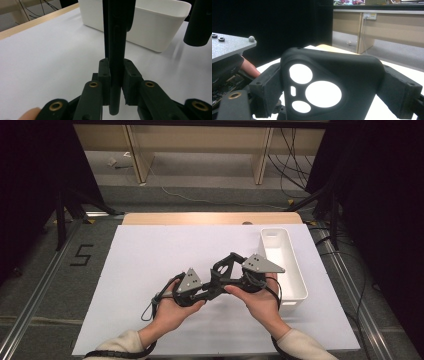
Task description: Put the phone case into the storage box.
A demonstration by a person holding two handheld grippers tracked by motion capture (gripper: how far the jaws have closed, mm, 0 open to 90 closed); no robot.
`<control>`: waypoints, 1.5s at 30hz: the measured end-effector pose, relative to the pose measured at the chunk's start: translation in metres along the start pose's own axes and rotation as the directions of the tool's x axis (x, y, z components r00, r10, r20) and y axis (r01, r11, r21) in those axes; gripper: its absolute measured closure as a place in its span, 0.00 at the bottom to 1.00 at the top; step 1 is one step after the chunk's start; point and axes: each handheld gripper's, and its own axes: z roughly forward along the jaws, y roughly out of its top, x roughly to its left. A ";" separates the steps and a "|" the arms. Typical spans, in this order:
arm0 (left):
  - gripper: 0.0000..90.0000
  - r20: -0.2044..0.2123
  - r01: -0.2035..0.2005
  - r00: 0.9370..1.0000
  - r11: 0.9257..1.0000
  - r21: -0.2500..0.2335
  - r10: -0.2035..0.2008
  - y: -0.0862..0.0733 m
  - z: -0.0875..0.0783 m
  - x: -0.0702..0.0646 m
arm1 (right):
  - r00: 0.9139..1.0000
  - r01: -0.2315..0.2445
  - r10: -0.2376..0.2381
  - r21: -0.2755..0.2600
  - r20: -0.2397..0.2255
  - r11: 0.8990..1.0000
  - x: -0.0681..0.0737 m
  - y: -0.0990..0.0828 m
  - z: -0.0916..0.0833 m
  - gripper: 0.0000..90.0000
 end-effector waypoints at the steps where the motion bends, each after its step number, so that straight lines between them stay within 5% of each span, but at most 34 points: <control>1: 0.86 -0.002 -0.002 1.000 1.000 -0.001 0.002 0.000 0.000 0.000 | 1.000 -0.003 0.003 0.000 -0.001 1.000 0.000 0.000 0.000 0.17; 7: 0.69 -0.007 -0.046 0.999 0.999 0.008 0.046 -0.001 -0.004 0.001 | 1.000 -0.004 0.004 -0.011 0.004 1.000 -0.002 0.003 -0.003 0.17; 13: 0.38 0.027 -0.047 0.999 0.999 -0.004 0.047 0.001 -0.017 0.006 | 1.000 0.001 -0.001 -0.026 0.017 1.000 -0.006 0.006 -0.006 0.17; 21: 0.04 -0.003 -0.075 0.997 0.997 0.002 0.075 0.000 -0.031 0.012 | 0.999 0.001 0.000 -0.034 0.033 0.999 -0.010 0.009 -0.009 0.17; 45: 0.00 -0.054 -0.080 0.995 0.992 0.099 0.086 -0.026 -0.061 0.032 | 0.996 -0.006 0.010 -0.042 0.089 0.999 -0.026 0.017 -0.018 0.17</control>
